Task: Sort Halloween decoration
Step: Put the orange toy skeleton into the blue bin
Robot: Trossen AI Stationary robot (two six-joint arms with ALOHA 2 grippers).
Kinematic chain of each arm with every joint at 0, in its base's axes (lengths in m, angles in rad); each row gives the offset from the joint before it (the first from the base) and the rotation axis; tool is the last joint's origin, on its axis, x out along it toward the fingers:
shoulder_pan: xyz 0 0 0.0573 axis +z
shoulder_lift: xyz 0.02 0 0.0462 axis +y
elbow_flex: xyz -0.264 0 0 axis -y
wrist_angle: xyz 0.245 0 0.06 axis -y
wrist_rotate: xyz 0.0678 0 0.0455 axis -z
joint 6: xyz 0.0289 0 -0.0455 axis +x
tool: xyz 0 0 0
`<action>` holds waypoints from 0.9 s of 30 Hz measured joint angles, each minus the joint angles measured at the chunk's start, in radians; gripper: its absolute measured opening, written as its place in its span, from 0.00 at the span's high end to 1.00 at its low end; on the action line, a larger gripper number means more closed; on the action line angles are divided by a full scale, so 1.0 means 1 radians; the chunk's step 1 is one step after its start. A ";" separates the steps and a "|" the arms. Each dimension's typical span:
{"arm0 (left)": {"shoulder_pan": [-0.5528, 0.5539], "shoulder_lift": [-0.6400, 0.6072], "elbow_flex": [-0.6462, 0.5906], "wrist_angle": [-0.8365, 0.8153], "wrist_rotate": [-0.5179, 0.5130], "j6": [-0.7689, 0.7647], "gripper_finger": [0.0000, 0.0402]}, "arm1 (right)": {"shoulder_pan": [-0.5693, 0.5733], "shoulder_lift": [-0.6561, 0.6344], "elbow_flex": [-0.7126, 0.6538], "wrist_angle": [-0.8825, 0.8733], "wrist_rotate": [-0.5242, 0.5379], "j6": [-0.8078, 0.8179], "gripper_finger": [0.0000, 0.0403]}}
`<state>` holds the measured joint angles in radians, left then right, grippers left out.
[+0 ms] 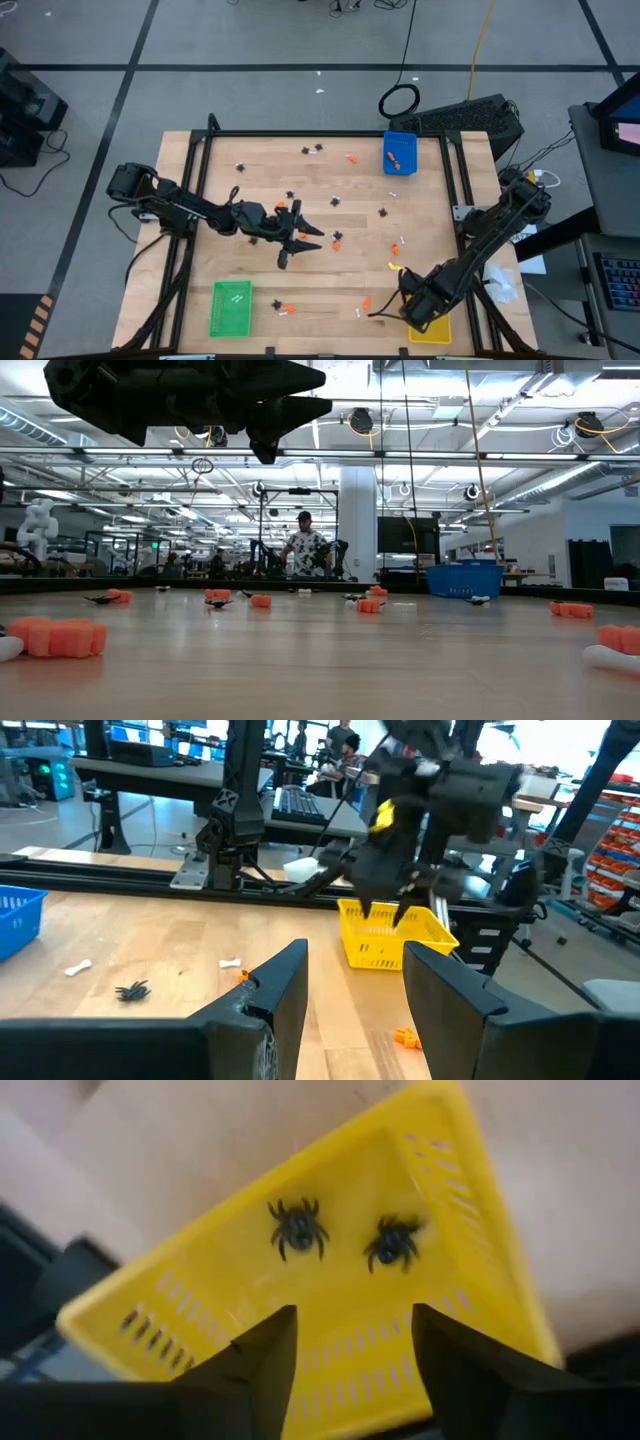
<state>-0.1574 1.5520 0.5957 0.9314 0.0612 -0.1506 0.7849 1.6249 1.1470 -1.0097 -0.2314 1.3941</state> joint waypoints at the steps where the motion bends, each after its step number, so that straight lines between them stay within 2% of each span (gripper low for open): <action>1: 0.000 0.000 0.000 -0.003 -0.011 0.004 0.60 | 0.000 0.000 0.032 -0.048 0.014 -0.023 0.52; 3: 0.000 0.000 0.000 -0.022 -0.026 0.020 0.60 | -0.005 -0.001 0.094 -0.133 0.056 -0.070 0.53; 5: 0.000 0.000 0.000 -0.059 -0.038 0.034 0.62 | -0.019 -0.002 0.141 -0.198 0.102 -0.126 0.58; 12: 0.000 0.000 0.000 -0.191 -0.070 0.034 0.78 | -0.139 -0.059 0.167 -0.260 0.261 -0.429 0.95; 17: -0.003 0.000 -0.001 -0.242 -0.071 0.035 0.93 | -0.262 -0.084 0.167 -0.227 0.388 -0.645 0.97; 20: -0.012 0.000 -0.001 -0.256 -0.072 0.037 0.99 | -0.333 -0.083 0.148 -0.097 0.417 -0.797 0.99; 23: -0.030 0.000 -0.001 -0.303 -0.094 0.050 0.99 | -0.404 -0.083 0.080 0.130 0.393 -0.950 0.99; 27: -0.062 0.000 -0.001 -0.380 -0.170 0.033 1.00 | -0.479 -0.082 -0.048 0.403 0.387 -1.052 1.00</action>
<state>-0.2193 1.5517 0.5949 0.5516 -0.1092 -0.1173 0.3061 1.5433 1.0992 -0.6065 0.1557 0.3422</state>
